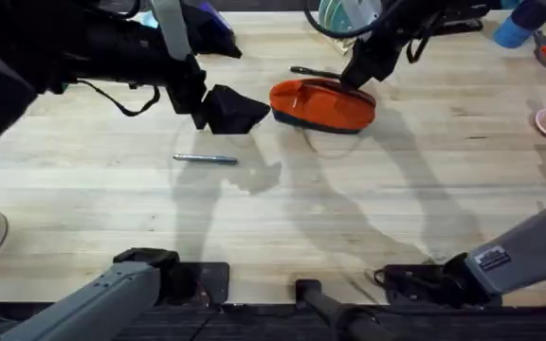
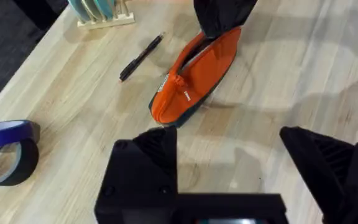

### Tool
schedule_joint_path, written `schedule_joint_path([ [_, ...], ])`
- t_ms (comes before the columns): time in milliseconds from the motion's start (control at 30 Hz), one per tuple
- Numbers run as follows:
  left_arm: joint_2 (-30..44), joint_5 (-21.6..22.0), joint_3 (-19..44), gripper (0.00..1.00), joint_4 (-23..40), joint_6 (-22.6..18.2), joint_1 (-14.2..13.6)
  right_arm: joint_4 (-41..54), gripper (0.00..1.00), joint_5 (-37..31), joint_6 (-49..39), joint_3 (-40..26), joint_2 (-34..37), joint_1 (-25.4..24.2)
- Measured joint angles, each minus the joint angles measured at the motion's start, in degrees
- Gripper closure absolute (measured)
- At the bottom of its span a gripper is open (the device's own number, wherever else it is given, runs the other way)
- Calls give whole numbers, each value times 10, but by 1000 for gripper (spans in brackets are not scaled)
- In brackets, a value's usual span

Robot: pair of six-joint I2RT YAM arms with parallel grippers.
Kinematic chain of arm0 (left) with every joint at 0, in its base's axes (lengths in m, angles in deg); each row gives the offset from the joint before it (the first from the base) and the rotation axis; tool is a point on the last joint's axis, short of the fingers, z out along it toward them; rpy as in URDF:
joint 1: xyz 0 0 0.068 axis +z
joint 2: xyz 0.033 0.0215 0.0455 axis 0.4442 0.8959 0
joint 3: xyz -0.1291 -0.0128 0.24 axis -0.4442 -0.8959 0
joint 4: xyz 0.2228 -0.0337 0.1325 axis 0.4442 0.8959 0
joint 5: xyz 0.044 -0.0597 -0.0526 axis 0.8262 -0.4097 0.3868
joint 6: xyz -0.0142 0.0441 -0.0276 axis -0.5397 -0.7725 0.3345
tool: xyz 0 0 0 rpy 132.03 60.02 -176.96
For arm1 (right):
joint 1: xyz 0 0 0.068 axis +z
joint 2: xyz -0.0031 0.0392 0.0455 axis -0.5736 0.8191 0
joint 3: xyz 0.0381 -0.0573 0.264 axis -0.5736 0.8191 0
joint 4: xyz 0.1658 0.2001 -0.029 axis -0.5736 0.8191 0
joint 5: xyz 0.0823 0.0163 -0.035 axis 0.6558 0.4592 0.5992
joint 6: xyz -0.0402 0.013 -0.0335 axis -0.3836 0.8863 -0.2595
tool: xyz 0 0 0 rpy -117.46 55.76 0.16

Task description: Unzip the bag, pick up the pens from the table one at a time and place them inside, then zip the bag closed.

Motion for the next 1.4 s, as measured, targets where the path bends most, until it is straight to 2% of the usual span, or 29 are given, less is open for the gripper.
schedule_joint_path([
  [233, 0, 0, 0, 7, 0, 0, 0, -4, 969, 0, 0, 0, 31, 0],
  [833, 0, 0, 0, 7, 0, 0, 0, -24, 963, 0, 0, 0, 56, 0],
  [867, 0, 0, 0, 6, 0, 0, 0, -24, 936, 0, 0, 0, 56, 0],
  [900, 0, 0, 0, 6, 0, 0, 0, -24, 858, 0, 1, 0, 56, 0],
  [1067, 0, 0, 0, 8, 0, 0, 0, -24, 146, 4, -2, 0, 56, 1],
  [1100, 0, 0, 0, 7, 0, 0, 0, -23, 45, 4, -4, 0, 56, 1],
  [1167, 0, 0, 0, 6, 0, 0, 0, -23, 8, 4, -4, 0, 56, 2],
  [1400, 0, 0, 0, 6, 0, 0, 0, -23, 6, 4, -4, 0, 56, 2],
])
